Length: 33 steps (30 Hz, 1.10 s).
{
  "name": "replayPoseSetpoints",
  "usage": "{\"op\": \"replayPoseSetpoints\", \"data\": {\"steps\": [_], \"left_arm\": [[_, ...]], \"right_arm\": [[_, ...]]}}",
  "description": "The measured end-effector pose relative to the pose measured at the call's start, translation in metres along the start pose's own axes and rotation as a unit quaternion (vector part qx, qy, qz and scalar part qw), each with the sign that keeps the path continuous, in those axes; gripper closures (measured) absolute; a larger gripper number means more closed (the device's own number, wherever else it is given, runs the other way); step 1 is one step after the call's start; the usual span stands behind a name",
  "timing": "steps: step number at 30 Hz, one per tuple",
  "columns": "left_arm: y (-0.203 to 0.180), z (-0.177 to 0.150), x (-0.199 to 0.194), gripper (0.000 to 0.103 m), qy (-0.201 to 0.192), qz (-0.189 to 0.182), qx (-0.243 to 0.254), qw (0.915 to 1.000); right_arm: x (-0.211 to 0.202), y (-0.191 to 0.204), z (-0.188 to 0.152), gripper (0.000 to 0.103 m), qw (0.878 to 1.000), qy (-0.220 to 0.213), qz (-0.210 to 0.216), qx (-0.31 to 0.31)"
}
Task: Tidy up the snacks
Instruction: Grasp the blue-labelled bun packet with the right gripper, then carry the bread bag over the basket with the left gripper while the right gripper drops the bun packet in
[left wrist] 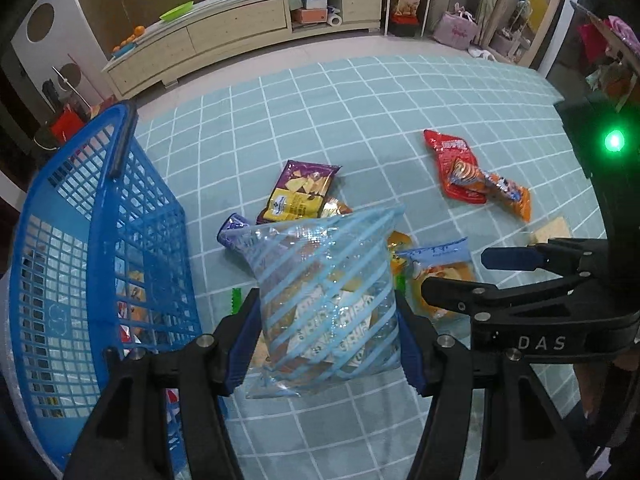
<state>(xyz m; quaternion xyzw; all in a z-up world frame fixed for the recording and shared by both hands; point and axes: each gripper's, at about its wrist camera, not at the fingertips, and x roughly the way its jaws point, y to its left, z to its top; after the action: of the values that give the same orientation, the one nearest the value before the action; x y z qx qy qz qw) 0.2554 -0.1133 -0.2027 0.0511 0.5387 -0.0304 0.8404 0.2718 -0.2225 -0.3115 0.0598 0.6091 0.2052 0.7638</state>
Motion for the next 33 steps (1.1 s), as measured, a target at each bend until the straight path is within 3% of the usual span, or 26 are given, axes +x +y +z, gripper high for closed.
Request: {"op": "replayPoseSetpoints", "data": {"steps": [8,12,17,24,33], "left_arm": [[-0.001,-0.001,0.009,0.044,0.009,0.019,0.014,0.9997],[0.000,-0.002,0.014,0.044,0.014,0.015,0.008,0.9997],[0.000,-0.005,0.014,0.044,0.013,0.009,0.001,0.9999],[-0.001,-0.009,-0.004,0.044,0.000,-0.005,-0.009,0.9999],[0.002,-0.015,-0.056,0.044,-0.040,-0.021,-0.017,0.9988]], "right_arm": [[0.018,0.011,0.005,0.026,0.999,0.008,-0.039,-0.029],[0.021,0.013,0.005,0.045,0.999,0.009,-0.041,-0.033],[0.010,0.012,-0.004,0.052,0.998,0.004,-0.044,-0.038],[-0.026,0.003,-0.021,0.054,0.999,-0.013,-0.039,-0.034],[-0.092,0.025,-0.041,0.054,0.995,-0.056,-0.055,-0.055]]}}
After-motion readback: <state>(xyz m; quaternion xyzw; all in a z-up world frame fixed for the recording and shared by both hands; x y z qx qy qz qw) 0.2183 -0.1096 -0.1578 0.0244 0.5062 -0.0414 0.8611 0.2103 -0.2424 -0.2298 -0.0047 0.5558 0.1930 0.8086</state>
